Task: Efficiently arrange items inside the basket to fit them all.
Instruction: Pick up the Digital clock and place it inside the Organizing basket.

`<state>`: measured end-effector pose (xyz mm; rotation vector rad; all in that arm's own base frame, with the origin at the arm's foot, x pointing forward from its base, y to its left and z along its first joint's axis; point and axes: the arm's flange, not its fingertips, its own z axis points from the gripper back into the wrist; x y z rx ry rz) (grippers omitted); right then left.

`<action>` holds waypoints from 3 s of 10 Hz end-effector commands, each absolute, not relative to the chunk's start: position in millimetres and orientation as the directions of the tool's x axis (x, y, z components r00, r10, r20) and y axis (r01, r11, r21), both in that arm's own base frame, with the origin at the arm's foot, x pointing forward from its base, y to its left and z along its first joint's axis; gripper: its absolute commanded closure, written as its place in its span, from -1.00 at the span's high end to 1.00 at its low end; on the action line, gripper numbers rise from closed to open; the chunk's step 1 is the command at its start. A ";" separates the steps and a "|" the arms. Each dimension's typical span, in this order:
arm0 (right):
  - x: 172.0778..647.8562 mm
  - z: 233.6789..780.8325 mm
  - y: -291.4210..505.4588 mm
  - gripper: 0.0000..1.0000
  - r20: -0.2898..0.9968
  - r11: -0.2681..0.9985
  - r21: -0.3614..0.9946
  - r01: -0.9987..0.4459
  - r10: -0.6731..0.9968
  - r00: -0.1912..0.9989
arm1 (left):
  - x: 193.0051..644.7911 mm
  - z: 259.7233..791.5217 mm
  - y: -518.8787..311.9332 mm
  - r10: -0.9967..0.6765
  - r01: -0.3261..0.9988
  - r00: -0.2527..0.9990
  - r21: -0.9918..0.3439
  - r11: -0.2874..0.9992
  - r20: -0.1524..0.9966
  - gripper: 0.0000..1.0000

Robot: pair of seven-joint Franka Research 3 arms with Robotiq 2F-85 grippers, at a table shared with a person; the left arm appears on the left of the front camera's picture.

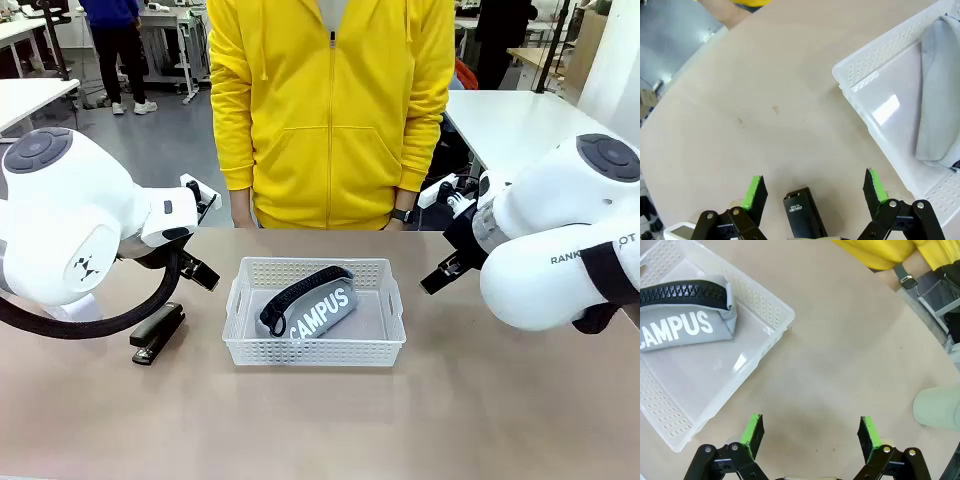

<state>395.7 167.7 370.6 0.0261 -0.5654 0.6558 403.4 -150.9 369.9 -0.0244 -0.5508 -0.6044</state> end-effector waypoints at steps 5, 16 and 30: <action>395.7 370.6 167.8 1.00 0.505 0.798 -0.151 -0.584 0.570 0.648 | 403.4 370.0 -151.0 -0.533 0.546 0.684 0.136 0.827 0.499 1.00; 395.7 370.5 167.8 1.00 0.505 0.797 -0.152 -0.584 0.571 0.648 | 403.5 369.9 -150.9 -0.532 0.545 0.684 0.135 0.827 0.498 1.00; 266.5 477.4 -157.0 1.00 0.290 0.355 0.926 -0.128 -0.450 0.845 | 214.3 454.1 145.0 0.348 0.323 0.736 -0.753 0.574 0.581 1.00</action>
